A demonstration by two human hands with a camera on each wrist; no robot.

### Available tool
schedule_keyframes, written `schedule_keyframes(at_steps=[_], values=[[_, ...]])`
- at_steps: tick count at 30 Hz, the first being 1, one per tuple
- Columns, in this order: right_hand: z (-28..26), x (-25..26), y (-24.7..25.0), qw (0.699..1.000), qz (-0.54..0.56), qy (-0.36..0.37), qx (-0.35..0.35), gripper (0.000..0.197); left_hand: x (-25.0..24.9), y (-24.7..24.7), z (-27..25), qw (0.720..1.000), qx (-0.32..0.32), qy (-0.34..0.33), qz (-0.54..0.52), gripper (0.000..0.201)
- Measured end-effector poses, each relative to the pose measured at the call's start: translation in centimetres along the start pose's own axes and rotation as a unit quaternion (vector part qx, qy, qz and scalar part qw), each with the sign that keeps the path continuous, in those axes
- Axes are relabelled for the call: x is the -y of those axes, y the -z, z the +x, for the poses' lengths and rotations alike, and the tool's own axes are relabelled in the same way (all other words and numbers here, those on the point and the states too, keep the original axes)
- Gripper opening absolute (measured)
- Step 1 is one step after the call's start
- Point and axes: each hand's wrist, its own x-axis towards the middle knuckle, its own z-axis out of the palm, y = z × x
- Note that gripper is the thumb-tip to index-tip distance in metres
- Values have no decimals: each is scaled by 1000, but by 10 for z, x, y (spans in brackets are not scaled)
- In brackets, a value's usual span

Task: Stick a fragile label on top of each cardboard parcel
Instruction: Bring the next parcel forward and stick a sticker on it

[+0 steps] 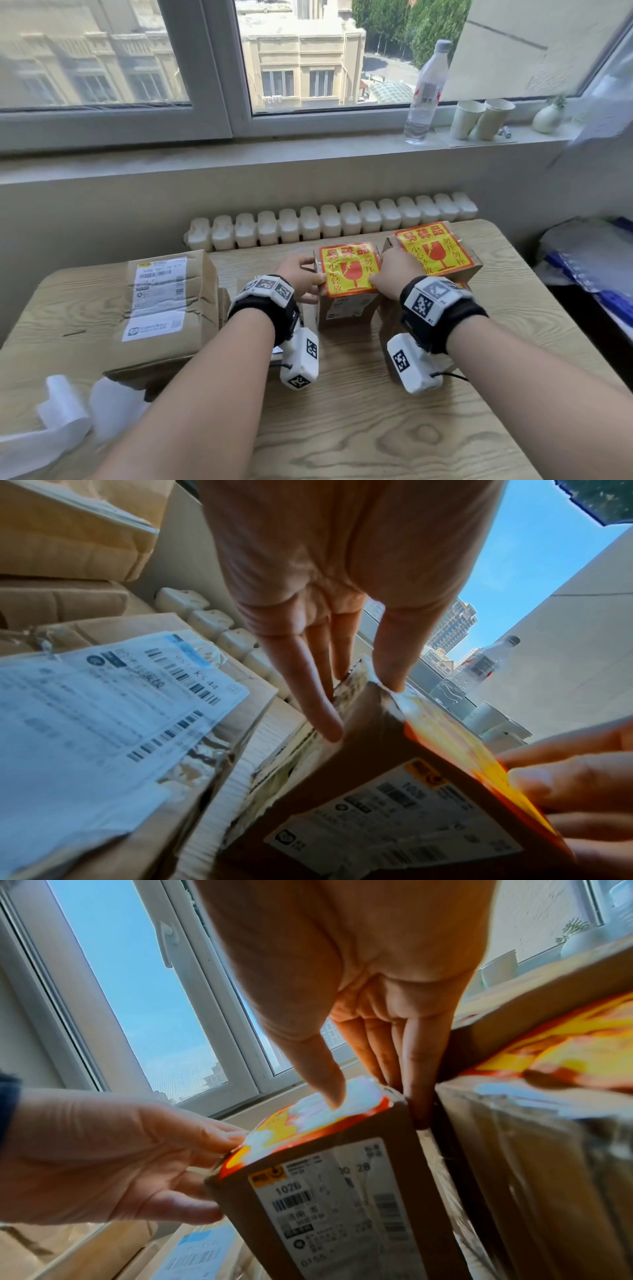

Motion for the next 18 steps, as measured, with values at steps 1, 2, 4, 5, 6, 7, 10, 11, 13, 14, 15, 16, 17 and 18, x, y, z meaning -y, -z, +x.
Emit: schedule_keyframes(at_steps=[1,2,4,5,6,7,10,11,13,14,15,16,17,18], values=[[-4,2,1,1000,-2,4,-9,11,1,1,-3,1000,-2,0,5,53],[-9,4,2,1000,-3,9,-18,10,1,3,-6,1000,-9,2,12,51],[-18,8,3,998,9,31,-55,21,4,10,-8,999,-46,-2,18,43],[-22,11,3,995,26,50,-80,29,7,16,-7,997,-76,-8,23,40],[-26,15,3,990,55,74,-105,32,10,23,-9,994,-108,-12,31,37],[-30,20,3,984,86,102,-119,31,15,31,-9,989,-142,-16,45,34],[-40,38,-13,967,184,164,-61,22,36,50,-12,974,-202,-1,101,36],[-42,43,-23,961,215,172,-25,21,44,53,-12,972,-203,7,114,38],[-43,50,-43,949,265,169,19,27,58,54,-14,972,-187,32,140,48],[-43,52,-52,946,280,163,31,29,64,54,-13,971,-176,40,156,52],[-42,54,-60,944,285,158,45,28,70,54,-11,971,-170,41,165,54],[-43,56,-65,947,276,154,60,26,75,55,-6,971,-168,47,165,54],[-43,57,-70,952,254,155,74,24,82,56,0,971,-169,49,164,56],[-44,58,-73,959,222,155,89,26,85,57,3,971,-170,58,159,58]])
